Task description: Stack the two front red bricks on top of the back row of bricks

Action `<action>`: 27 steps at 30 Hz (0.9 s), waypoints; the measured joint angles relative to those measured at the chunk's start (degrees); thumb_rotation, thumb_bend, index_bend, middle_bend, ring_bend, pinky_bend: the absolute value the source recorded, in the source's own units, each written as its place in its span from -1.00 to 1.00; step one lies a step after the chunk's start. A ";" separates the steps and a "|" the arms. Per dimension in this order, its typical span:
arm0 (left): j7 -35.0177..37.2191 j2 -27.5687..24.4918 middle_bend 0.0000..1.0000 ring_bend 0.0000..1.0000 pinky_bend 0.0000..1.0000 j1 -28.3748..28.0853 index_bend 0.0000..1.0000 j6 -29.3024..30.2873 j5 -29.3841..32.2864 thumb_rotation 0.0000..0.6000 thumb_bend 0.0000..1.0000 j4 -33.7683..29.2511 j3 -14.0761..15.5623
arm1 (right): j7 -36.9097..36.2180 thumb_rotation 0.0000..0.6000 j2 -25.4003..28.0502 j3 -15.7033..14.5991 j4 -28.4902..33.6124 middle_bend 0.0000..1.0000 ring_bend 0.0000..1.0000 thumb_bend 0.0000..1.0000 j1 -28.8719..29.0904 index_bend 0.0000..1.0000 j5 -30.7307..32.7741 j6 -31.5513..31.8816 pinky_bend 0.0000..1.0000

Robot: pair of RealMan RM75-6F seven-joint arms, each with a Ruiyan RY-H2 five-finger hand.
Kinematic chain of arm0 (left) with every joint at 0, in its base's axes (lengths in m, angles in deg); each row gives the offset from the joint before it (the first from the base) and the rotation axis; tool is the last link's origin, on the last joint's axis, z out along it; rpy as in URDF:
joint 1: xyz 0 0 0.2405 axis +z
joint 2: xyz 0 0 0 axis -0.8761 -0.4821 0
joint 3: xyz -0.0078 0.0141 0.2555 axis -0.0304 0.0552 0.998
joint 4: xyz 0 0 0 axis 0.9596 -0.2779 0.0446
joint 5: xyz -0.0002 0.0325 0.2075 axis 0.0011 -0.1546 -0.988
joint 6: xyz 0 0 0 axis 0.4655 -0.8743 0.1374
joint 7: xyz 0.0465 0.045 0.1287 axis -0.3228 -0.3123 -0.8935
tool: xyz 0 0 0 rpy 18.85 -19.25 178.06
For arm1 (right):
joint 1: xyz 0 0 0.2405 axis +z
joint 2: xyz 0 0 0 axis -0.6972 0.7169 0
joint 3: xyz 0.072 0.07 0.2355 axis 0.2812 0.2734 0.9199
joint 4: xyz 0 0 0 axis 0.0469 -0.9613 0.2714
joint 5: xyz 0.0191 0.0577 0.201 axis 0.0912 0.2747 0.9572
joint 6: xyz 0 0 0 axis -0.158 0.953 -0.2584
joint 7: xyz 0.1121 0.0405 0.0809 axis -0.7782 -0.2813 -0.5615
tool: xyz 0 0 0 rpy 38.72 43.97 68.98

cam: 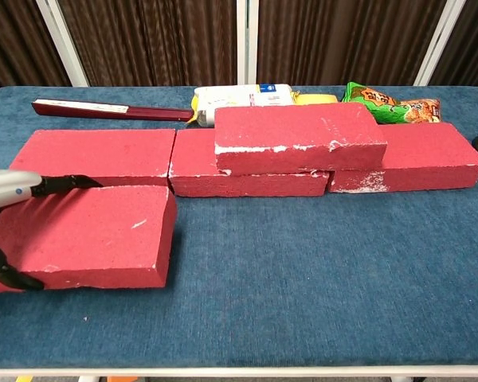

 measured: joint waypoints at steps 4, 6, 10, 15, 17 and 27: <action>0.83 -3.14 -0.64 -0.58 -0.50 0.10 -0.80 0.83 -0.68 1.00 -0.75 -2.97 -0.42 | -0.18 1.00 0.25 0.15 0.06 -1.00 -1.00 -1.00 -0.11 -1.00 -0.02 -0.08 -1.00; 1.35 -5.64 -0.65 -0.58 -0.50 -0.10 -0.81 0.98 -0.57 1.00 -0.75 -4.82 -1.03 | -0.27 1.00 0.46 0.23 0.06 -1.00 -1.00 -1.00 -0.14 -1.00 0.11 -0.25 -1.00; 2.25 -11.13 -0.66 -0.59 -0.50 -1.63 -0.83 -0.18 1.86 1.00 -0.75 -7.67 -3.26 | -0.54 1.00 0.59 0.40 0.14 -1.00 -1.00 -1.00 -0.27 -1.00 0.11 -0.21 -1.00; 2.82 -13.70 -0.66 -0.59 -0.51 -5.73 -0.83 -4.82 10.06 1.00 -0.75 -7.65 -6.63 | -1.02 1.00 0.50 0.61 0.42 -1.00 -1.00 -1.00 -0.55 -1.00 -0.35 0.25 -1.00; 2.75 -13.66 -0.66 -0.59 -0.51 -8.00 -0.83 -7.54 14.50 1.00 -0.75 -6.69 -7.64 | -1.21 1.00 0.60 0.75 0.59 -1.00 -1.00 -1.00 -0.60 -1.00 -0.34 0.31 -1.00; -2.04 -5.58 -0.66 -0.60 -0.55 -19.19 -0.83 -14.56 27.65 1.00 -0.75 3.50 -8.81 | -1.90 1.00 1.64 1.86 2.24 -1.00 -1.00 -1.00 -0.59 -1.00 0.20 0.46 -1.00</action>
